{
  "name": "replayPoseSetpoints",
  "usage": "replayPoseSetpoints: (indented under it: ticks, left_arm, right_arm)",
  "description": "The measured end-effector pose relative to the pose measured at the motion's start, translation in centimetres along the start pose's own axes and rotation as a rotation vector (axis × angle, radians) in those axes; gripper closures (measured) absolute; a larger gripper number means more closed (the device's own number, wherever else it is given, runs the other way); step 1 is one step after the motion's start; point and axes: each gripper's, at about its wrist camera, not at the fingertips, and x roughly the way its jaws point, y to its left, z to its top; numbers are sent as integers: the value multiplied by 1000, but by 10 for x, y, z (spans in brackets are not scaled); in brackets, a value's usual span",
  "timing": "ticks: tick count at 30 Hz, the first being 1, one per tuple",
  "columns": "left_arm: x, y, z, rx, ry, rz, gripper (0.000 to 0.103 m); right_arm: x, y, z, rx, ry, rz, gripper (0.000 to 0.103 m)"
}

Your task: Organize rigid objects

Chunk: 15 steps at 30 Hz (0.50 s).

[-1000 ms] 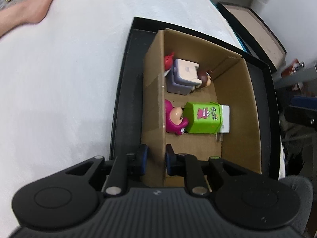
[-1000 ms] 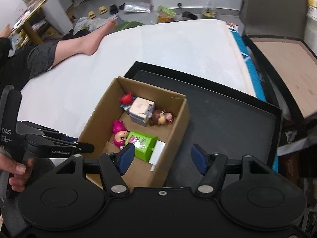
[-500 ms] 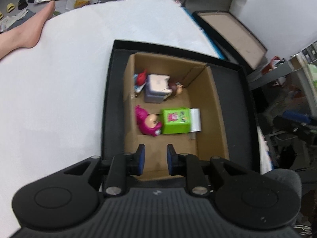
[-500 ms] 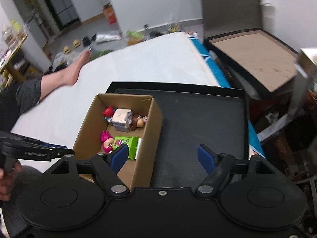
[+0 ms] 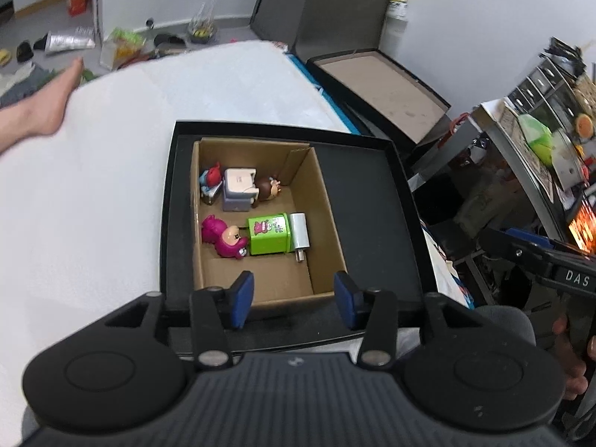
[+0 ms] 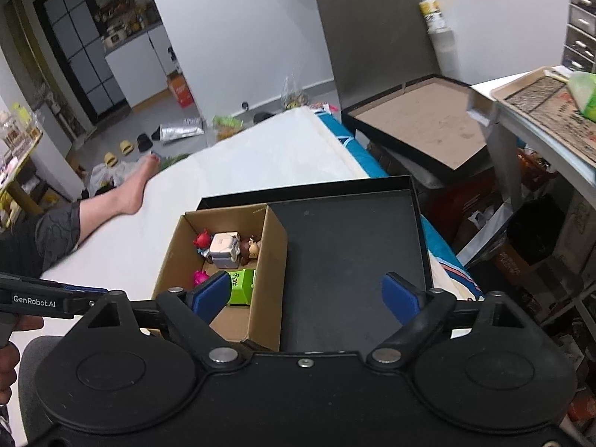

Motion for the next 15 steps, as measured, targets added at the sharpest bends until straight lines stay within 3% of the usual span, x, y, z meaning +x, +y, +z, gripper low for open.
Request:
replayPoseSetpoints:
  ticks: [5,9,15]
  left_arm:
    - [-18,-10,-10,28,-32,3,56]
    - [-34,-18,-20,53,-77,13,39]
    - [-53,-35,-37,87,-127,-3,25]
  right_arm:
    - [-21,-5,-10,22,-45,-10,8]
    - [-37,-8,-17,37,-78,-14,4]
    - [-55,-3,-30,33,-105,-13,0]
